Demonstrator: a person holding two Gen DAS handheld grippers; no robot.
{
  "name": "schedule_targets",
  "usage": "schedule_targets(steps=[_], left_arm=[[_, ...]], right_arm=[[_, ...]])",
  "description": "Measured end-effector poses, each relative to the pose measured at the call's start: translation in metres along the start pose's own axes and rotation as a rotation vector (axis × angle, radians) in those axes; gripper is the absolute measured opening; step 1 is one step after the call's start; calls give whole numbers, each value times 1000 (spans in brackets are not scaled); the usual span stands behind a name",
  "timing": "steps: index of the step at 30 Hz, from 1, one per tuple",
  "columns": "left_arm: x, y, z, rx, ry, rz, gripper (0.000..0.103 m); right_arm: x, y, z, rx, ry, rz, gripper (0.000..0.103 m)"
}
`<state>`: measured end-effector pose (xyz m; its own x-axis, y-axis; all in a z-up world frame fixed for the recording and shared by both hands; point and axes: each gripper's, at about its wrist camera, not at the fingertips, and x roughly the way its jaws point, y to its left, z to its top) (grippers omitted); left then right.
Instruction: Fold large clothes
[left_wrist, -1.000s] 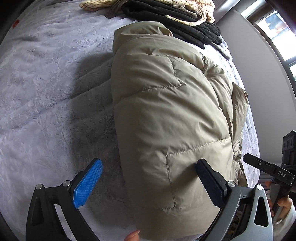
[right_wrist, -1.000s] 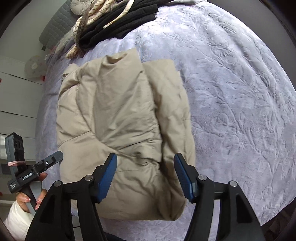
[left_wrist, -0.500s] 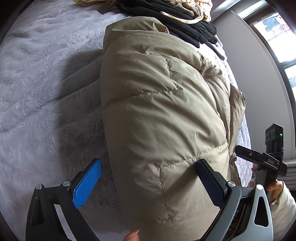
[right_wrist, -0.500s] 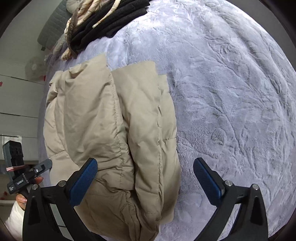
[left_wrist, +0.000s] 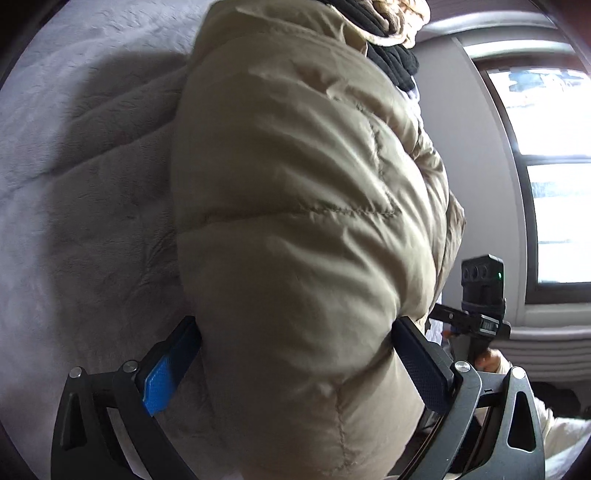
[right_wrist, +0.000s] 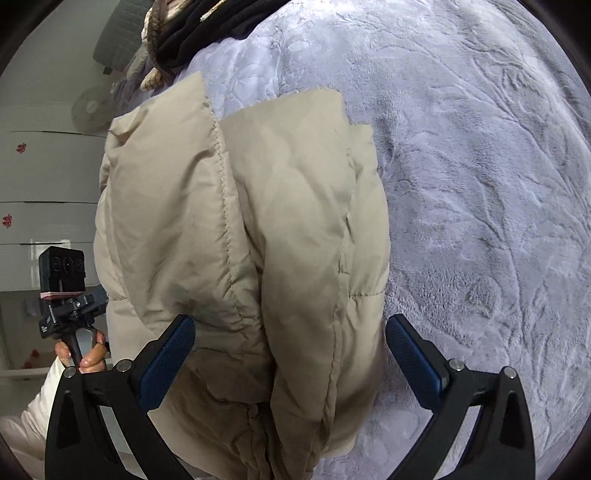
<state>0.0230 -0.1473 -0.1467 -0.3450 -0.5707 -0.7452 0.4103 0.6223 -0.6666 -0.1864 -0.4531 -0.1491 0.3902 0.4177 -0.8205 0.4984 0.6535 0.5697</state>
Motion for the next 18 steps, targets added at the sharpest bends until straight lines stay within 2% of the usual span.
schedule_targets(steps=[4,10,12,15,18], left_arm=[[14,14,6,-14,22,-59,102],[35,32,10,-78,52,-156,103],[37,31,11,-80,54,-154,103],[35,24,12,-75,35,-111,103],[30,12,8,-46,-10,-72,97]], right_arm=[[20,-13,13,24,40,85,103],[39,-16,34,42,42,208,103],[47,-12,43,48,51,242,103],[57,-9,48,78,58,256,103],[58,-8,47,125,46,259,102]])
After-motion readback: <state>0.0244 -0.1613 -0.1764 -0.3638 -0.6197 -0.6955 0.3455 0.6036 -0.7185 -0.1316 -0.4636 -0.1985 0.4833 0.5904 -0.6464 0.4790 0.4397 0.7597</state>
